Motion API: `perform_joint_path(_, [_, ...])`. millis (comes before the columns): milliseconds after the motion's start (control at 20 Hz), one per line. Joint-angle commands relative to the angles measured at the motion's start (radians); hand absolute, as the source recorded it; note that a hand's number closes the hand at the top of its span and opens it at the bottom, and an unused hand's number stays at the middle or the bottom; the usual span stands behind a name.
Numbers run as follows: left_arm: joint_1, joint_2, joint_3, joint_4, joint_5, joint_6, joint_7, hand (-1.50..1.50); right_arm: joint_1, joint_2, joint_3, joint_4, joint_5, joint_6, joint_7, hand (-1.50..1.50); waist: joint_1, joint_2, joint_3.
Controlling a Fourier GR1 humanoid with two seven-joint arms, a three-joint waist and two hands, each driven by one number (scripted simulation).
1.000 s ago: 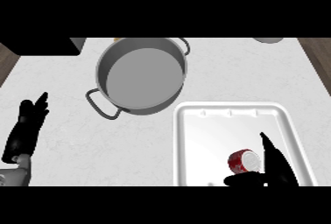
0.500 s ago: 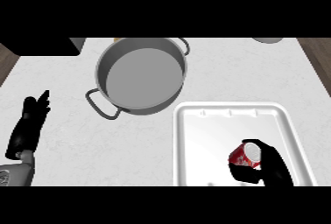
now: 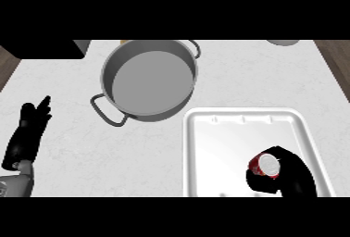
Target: Pick the can from the tray and place it in the pot
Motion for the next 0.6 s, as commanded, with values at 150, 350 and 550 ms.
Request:
perform_joint_path(150, [-0.026,-0.013,-0.003,-0.050,-0.011,-0.003,0.066,0.00,0.029,0.025,0.191,-0.036,0.233,0.014,0.095,1.50,0.000,0.000,0.000])
perform_joint_path(350, [-0.002,-0.013,-0.005,-0.040,-0.020,-0.003,0.038,0.00,-0.058,0.062,0.384,0.073,0.407,0.022,0.267,1.50,0.013,0.001,0.000])
perform_joint_path(550, [-0.006,-0.032,-0.010,-0.019,-0.043,0.017,0.022,0.00,-0.074,0.055,0.379,-0.109,0.551,0.210,0.321,1.50,-0.003,-0.001,-0.001])
